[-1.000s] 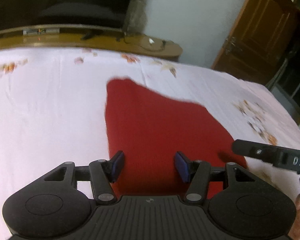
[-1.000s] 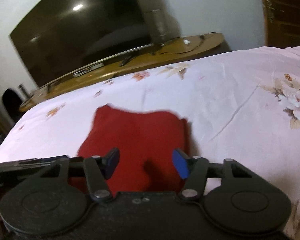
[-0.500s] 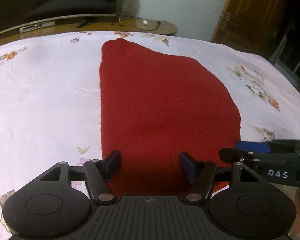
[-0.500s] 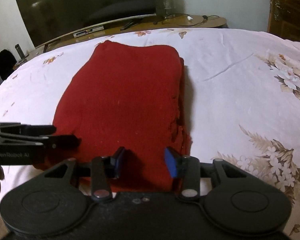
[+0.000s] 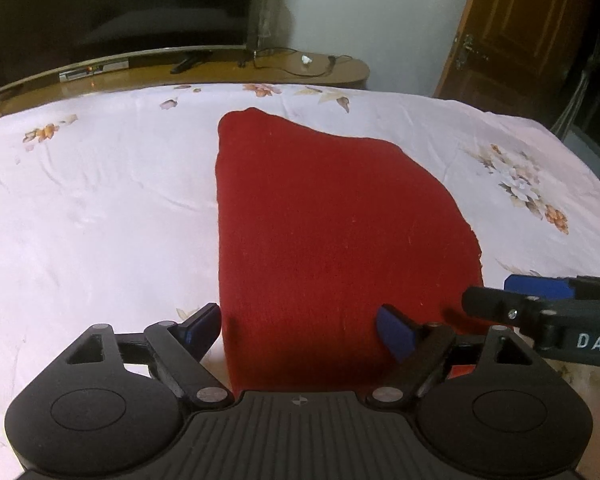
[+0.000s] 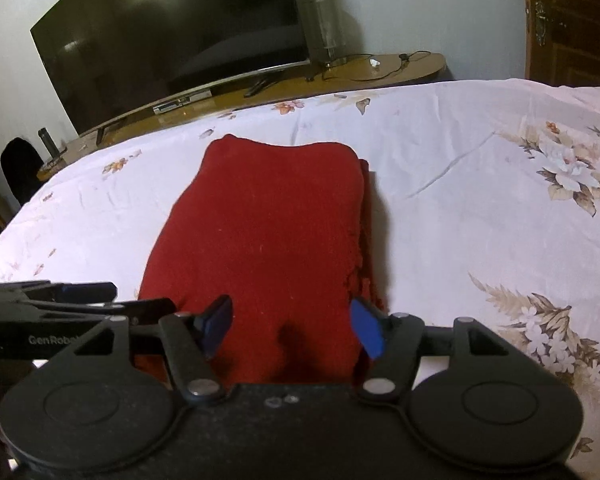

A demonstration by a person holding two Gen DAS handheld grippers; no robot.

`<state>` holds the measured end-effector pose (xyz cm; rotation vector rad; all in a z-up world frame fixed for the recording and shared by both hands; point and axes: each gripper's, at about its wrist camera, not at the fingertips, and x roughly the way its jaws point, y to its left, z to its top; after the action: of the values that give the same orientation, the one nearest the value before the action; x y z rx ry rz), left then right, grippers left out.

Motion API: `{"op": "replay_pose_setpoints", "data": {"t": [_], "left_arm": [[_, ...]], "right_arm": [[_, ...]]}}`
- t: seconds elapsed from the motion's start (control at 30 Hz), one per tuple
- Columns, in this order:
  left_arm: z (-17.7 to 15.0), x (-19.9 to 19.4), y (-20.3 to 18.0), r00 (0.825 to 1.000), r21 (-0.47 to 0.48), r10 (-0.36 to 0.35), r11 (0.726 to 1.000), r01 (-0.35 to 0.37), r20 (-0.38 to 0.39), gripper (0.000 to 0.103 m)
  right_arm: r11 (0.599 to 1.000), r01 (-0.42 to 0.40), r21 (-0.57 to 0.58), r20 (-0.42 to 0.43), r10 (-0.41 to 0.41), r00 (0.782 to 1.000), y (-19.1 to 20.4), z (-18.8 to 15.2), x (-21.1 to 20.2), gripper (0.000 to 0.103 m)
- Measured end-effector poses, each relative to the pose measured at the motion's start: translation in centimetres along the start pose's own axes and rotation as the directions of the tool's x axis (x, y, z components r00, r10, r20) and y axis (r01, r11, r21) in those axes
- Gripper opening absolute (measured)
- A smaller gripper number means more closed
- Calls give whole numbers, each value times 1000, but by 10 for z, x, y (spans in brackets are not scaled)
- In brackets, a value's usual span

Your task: Fold small clothes

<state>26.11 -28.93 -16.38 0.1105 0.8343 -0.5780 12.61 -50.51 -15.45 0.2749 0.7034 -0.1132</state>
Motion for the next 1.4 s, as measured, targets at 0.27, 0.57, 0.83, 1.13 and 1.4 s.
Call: {"op": "replay_pose_setpoints", "data": {"t": [0.27,0.57,0.83,1.13,1.4], "left_arm": [[-14,7,-2,999,2,3,1000,-3,-47,84],[-23,4,8,999,-61,-19,998,16,-45,84],[-28,12,15,995,-94,-37,995,28,-97,84],[-6,0,24,998,-107,-24,994,18,-50,84],[25,10,15,1000,-75,-9,997,9,-7,84]], "right_arm": [[1000,-2,12,14,1,1000,1,-12,-6,56],[999,44,-20,-44,-45,998,-2,-23,5,46],[997,64,-41,-117,-69,991,-4,-28,19,48],[999,21,34,-29,-20,999,-9,-7,-2,69],[1000,15,7,27,-15,1000,-1,13,3,69]]}}
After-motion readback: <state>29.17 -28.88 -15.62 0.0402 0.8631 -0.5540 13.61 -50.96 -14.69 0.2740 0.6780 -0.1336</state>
